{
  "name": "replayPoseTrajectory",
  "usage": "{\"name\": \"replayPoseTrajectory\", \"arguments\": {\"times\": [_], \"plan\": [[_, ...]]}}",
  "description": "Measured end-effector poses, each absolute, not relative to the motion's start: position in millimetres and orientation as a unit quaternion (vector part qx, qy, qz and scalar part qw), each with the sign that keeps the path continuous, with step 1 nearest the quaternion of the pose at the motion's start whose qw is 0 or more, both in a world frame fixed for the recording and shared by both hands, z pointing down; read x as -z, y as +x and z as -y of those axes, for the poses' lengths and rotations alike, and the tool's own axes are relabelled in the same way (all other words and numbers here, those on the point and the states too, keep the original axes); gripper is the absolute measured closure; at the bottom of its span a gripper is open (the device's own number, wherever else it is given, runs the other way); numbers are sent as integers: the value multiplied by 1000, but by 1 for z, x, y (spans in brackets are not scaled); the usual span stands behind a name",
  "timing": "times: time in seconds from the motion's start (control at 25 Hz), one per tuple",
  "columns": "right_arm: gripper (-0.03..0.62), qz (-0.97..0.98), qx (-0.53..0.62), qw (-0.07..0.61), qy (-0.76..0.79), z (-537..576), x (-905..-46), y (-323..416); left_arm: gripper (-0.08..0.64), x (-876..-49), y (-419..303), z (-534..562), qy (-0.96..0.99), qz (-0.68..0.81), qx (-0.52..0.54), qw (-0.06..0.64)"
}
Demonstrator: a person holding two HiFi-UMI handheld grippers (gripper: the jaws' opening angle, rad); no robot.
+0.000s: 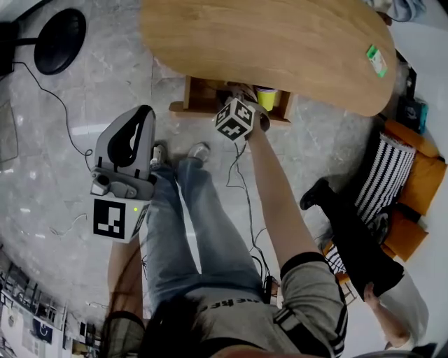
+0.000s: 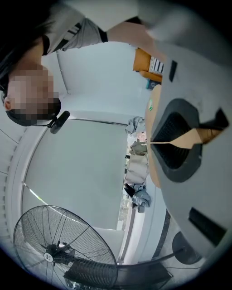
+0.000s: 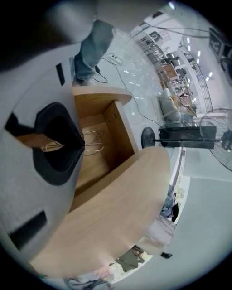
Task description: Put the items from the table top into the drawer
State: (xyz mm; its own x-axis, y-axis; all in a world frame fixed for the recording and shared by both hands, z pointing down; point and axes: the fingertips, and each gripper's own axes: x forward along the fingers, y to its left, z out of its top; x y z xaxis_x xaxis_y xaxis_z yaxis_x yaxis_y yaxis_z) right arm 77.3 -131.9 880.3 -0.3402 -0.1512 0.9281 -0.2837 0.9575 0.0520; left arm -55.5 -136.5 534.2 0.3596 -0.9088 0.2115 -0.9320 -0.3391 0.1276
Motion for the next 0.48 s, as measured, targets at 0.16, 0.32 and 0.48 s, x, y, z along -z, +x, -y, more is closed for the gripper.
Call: {"name": "replayPoseTrajectory", "arguments": {"times": [0.16, 0.32, 0.48], "plan": [[588, 838, -133, 492, 196, 133, -850, 76, 548, -520, -49, 138, 824, 555, -35, 106], [589, 845, -204, 418, 264, 131, -820, 81, 548, -515, -44, 129, 835, 539, -45, 106], [589, 841, -230, 371, 319, 123, -791, 89, 548, -504, -42, 122, 845, 523, -48, 102]]}}
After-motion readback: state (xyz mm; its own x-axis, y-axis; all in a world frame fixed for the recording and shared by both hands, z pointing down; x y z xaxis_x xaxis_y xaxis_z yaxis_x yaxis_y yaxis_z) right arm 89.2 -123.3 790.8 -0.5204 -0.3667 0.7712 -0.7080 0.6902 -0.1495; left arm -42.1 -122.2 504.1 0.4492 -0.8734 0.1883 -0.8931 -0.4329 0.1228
